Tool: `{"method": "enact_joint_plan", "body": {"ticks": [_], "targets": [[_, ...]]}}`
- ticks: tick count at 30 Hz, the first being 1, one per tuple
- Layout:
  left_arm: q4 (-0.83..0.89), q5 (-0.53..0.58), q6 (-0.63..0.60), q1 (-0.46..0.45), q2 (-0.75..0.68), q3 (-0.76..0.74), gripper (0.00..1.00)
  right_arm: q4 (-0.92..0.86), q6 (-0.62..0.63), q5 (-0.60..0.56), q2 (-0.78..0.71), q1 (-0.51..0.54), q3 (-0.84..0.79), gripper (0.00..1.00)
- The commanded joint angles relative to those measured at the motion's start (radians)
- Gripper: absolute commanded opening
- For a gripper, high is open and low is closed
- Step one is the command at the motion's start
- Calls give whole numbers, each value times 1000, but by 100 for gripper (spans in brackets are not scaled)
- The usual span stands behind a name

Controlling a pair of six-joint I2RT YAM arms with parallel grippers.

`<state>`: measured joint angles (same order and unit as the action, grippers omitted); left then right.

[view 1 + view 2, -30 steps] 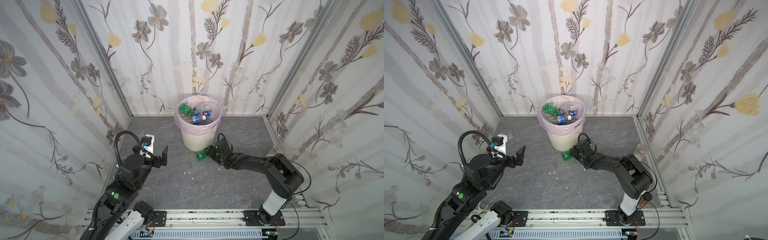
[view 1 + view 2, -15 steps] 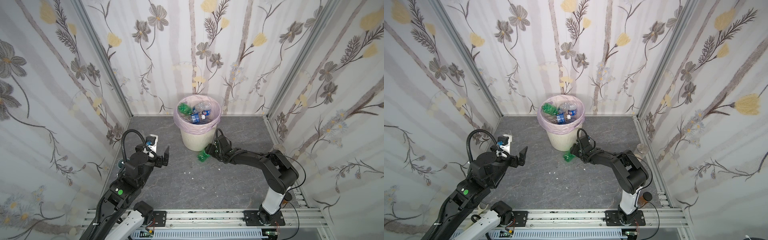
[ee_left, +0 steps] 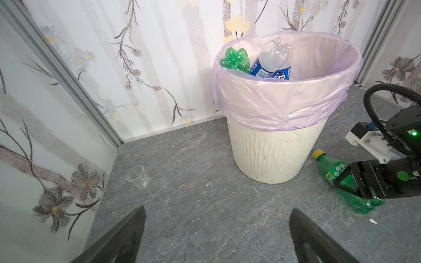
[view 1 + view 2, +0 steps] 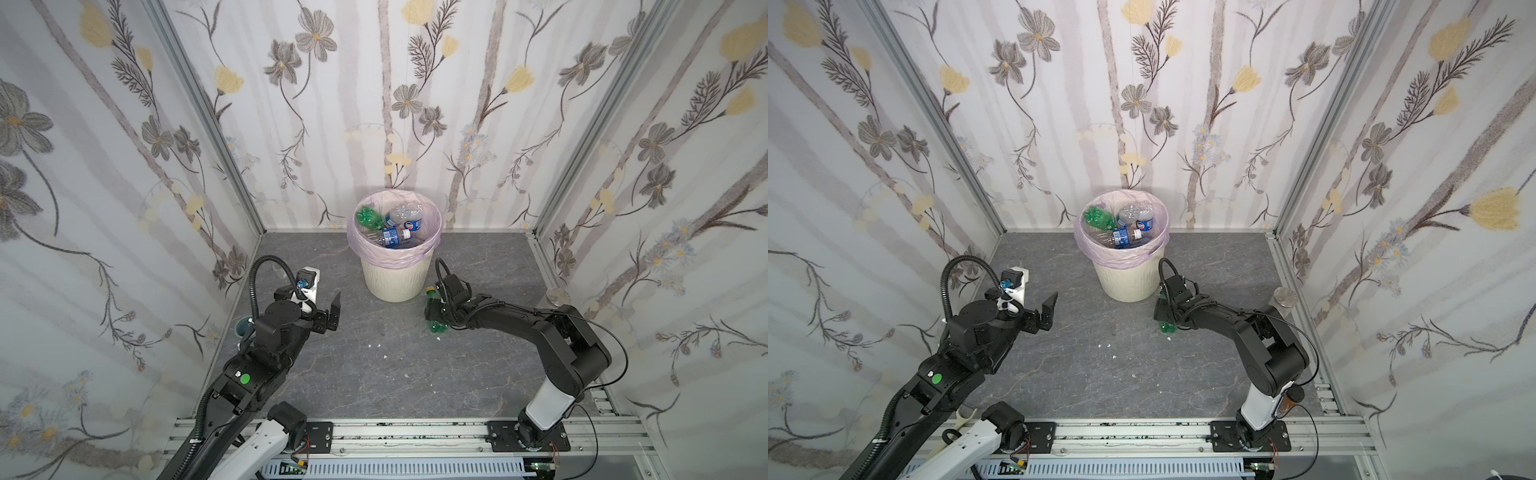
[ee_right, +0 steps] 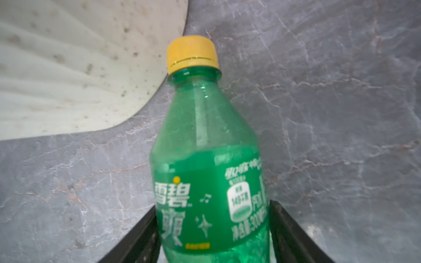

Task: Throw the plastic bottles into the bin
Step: 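Lift the green soda bottle with the right gripper and drop it into the bin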

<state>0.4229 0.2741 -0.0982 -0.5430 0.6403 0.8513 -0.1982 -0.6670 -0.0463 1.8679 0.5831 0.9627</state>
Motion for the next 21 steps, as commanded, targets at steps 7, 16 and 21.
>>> {"method": "enact_joint_plan", "body": {"ticks": [7, 16, 21], "targets": [[-26, -12, 18, 0, 4, 14, 100, -47, 94, -34, -16, -9, -4, 72], [-26, -10, 22, 0, 2, 3, 100, -33, 118, -55, 20, -8, 16, 65], [-31, 0, 32, 1, 6, 4, 100, 43, 139, -113, -126, -5, -61, 52]]}}
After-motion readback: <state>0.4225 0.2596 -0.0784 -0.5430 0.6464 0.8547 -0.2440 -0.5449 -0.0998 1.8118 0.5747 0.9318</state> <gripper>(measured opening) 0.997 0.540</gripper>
